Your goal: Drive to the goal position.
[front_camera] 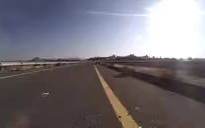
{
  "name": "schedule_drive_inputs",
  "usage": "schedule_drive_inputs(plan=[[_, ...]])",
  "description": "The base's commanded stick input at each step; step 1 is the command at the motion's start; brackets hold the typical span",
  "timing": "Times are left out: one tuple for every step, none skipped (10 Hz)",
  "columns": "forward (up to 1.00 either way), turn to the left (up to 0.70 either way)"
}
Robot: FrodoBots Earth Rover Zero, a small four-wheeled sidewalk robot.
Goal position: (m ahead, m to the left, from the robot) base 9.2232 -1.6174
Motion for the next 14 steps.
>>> schedule_drive_inputs(plan=[[0.7, 0.0], [0.7, 0.01], [0.7, 0.04], [0.7, 0.08], [0.7, 0.2], [0.7, 0.04], [0.7, 0.0], [0.7, 0.0], [0.7, 0.0], [0.7, 0.0], [0.7, 0.0], [0.7, 0.0], [0.7, 0.0], [0.7, 0.0]])
